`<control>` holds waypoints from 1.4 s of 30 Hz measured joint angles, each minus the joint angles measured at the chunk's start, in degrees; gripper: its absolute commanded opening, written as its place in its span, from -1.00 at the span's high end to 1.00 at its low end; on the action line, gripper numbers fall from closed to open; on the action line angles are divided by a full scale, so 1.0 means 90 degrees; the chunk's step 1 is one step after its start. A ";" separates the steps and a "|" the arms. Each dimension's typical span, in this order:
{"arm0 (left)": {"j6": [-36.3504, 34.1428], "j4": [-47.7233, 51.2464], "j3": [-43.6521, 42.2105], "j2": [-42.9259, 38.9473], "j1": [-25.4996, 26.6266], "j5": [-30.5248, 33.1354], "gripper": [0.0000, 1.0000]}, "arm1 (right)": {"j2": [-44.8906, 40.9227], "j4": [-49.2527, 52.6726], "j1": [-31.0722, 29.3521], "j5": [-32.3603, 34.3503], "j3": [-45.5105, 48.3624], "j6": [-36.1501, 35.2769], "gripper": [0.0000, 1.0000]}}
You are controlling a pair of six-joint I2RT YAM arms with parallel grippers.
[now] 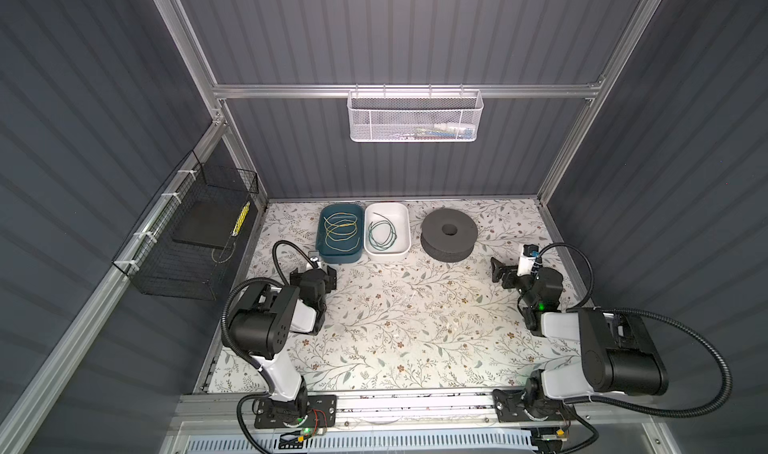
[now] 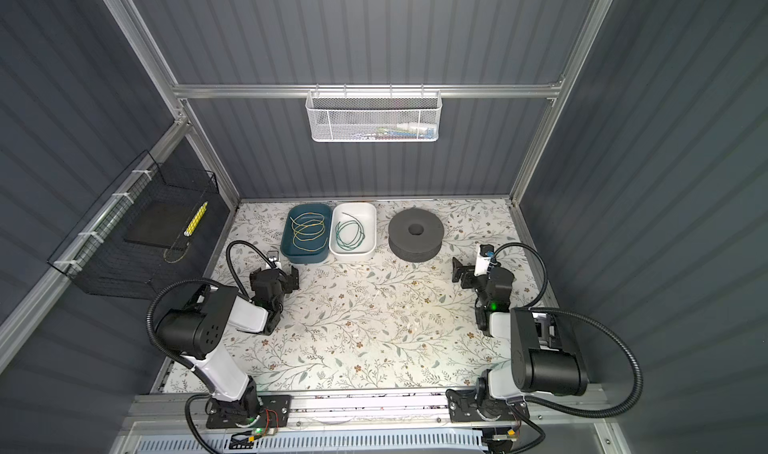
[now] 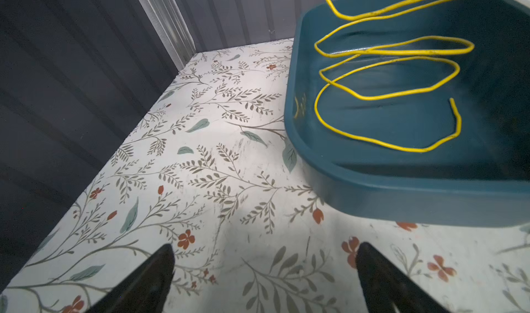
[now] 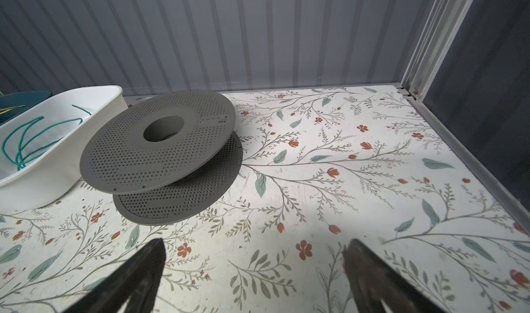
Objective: Wrap the cables
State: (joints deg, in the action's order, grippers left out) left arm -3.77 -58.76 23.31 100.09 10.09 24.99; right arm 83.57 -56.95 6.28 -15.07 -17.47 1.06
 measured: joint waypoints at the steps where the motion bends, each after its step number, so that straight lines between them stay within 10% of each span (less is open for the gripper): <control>1: 0.0002 0.0017 0.0017 0.0000 -0.0017 -0.0022 -0.99 | 0.0000 0.0000 0.0000 0.0000 0.0000 0.0000 -0.98; 42: 0.0070 0.0107 0.0083 0.0000 -0.0087 -0.0124 -0.99 | 0.0000 0.0000 0.0000 0.0000 0.0000 0.0000 -0.98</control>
State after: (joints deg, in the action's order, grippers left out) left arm -3.14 -57.80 24.05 100.09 9.30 23.88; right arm 83.57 -56.95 6.28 -15.07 -17.47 1.06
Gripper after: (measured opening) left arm 0.994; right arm 0.989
